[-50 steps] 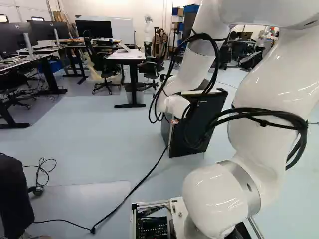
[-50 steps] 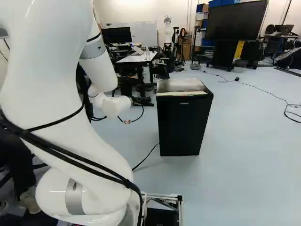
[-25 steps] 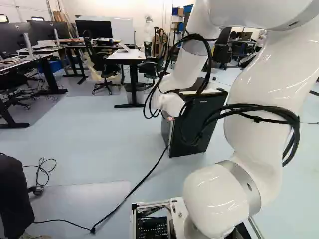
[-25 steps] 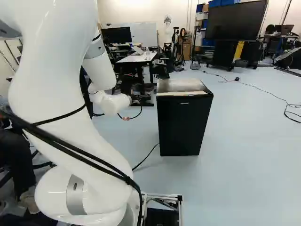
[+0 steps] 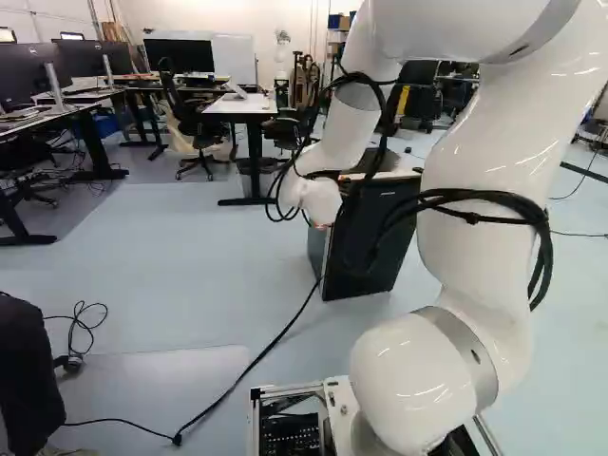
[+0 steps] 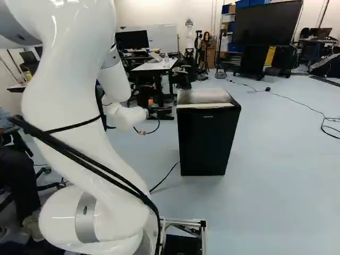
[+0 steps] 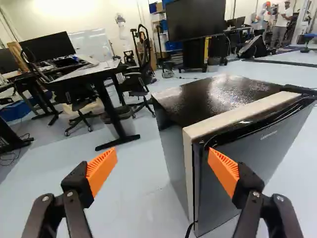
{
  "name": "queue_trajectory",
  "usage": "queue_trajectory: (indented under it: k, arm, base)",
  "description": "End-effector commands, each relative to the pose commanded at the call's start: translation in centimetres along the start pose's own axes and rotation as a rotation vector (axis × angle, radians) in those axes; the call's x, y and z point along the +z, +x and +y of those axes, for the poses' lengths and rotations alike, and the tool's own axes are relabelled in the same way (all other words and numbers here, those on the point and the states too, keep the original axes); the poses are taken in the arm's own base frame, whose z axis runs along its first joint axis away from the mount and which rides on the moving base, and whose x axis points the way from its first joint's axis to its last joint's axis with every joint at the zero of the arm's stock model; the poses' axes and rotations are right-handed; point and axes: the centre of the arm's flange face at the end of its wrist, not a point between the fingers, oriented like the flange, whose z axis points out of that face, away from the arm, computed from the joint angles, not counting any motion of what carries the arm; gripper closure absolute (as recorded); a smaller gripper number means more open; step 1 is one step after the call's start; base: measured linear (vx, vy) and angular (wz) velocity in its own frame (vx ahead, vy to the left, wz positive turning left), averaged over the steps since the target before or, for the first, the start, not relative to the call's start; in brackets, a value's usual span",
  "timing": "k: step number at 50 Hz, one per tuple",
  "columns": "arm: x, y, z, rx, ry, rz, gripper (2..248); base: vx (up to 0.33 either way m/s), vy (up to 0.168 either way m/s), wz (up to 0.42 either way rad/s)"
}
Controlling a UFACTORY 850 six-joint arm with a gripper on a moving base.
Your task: Open the fridge door
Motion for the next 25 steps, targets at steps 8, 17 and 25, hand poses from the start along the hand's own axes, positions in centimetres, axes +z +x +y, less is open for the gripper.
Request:
queue_trajectory:
  k: [8, 17, 25]
  arm:
    - [0.3, -0.6, 0.2, 0.011, -0.039, 0.011, 3]
    - [0.6, -1.3, 0.7, 0.021, -0.087, 0.023, 3]
    - [0.8, -1.9, 1.1, 0.029, -0.131, 0.034, 3]
  base:
    - [0.000, 0.000, 0.000]
    - [0.000, 0.000, 0.000]
    - [0.000, 0.000, 0.000]
